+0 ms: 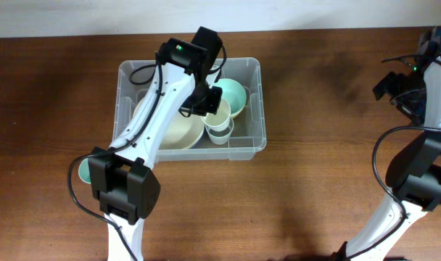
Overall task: Pack container
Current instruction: 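Lower the cream cup onto the grey cup, release, withdraw left gripper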
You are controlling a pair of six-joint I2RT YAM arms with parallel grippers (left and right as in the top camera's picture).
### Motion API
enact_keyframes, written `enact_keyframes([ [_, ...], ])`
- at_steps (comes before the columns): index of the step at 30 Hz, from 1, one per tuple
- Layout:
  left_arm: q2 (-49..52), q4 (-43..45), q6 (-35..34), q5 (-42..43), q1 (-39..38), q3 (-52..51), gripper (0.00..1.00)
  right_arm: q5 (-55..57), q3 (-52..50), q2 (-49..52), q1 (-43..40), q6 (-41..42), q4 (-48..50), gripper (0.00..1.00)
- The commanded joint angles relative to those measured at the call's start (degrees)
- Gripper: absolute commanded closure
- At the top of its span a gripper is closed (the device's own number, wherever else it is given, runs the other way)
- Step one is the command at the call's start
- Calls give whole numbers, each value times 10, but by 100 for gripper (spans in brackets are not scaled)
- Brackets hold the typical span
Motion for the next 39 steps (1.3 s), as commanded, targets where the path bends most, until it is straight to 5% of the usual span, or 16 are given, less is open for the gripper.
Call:
enact_keyframes([
  [1, 11, 6, -7, -9, 4, -3, 99, 1, -1, -8, 0, 1, 0, 1],
  [6, 35, -2, -7, -9, 4, -3, 98, 1, -1, -8, 0, 1, 0, 1],
  [13, 35, 14, -6, -9, 4, -2, 55, 1, -1, -8, 0, 1, 0, 1],
  [16, 35, 20, 9, -10, 7, 14, 1, 1, -1, -8, 0, 1, 0, 1],
  [26, 29, -139, -34, -59, 110, 257, 0, 1, -1, -8, 0, 1, 0, 1],
  [33, -71, -139, -53, -54, 234, 238, 0, 1, -1, -8, 0, 1, 0, 1],
  [39, -221, -139, -137, -56, 301, 25, 0, 1, -1, -8, 0, 1, 0, 1],
])
